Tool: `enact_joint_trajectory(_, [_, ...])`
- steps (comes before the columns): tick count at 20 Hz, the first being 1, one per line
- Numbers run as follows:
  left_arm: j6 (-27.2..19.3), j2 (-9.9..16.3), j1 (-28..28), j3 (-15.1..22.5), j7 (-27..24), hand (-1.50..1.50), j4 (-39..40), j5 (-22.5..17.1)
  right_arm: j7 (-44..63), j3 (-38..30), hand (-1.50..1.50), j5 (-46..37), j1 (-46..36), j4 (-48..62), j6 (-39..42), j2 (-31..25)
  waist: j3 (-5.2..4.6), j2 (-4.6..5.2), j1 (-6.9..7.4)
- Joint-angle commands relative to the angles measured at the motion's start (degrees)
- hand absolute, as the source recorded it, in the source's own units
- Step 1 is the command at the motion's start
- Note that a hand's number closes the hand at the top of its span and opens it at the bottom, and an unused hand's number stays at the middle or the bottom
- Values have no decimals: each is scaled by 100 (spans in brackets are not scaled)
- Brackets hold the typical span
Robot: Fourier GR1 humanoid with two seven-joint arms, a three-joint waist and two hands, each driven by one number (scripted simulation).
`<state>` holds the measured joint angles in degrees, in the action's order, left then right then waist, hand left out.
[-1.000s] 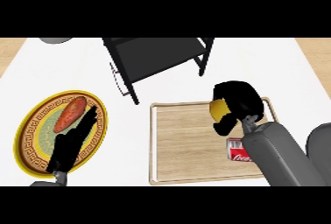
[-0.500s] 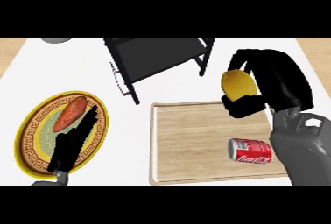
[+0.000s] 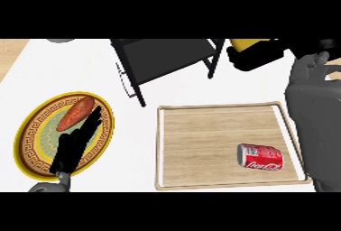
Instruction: Pick the lemon from the tray and place it in the tiered shelf
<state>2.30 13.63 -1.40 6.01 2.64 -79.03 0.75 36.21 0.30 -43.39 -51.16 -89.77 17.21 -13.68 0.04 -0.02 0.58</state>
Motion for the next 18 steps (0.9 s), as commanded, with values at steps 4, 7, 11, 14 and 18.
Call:
enact_joint_trajectory(4, [86, -68, -342, -19, 126, 0, 162, 42, -272, -283, 150, -541, -1692, 2415, -860, 88, -10, 59, 129])
enact_joint_trajectory(7, [84, -118, -308, -23, -91, 0, 416, 113, -466, -347, 150, -633, -2178, 3316, -1284, 277, -12, 67, 142])
enact_joint_trajectory(11, [-33, -227, -200, 110, 154, 0, 28, 203, -1324, -477, 150, -674, -2611, 4519, -1536, 15, -8, 84, 213])
enact_joint_trajectory(14, [9, -187, -66, 45, -35, 0, 92, 181, -1547, -375, 150, -861, -2727, 5235, -1882, 251, -11, 101, 268])
enact_joint_trajectory(18, [-97, -426, -198, 281, 61, 0, 29, 333, -1718, -512, 150, -881, -3136, 6031, -2052, 322, -11, 147, 379])
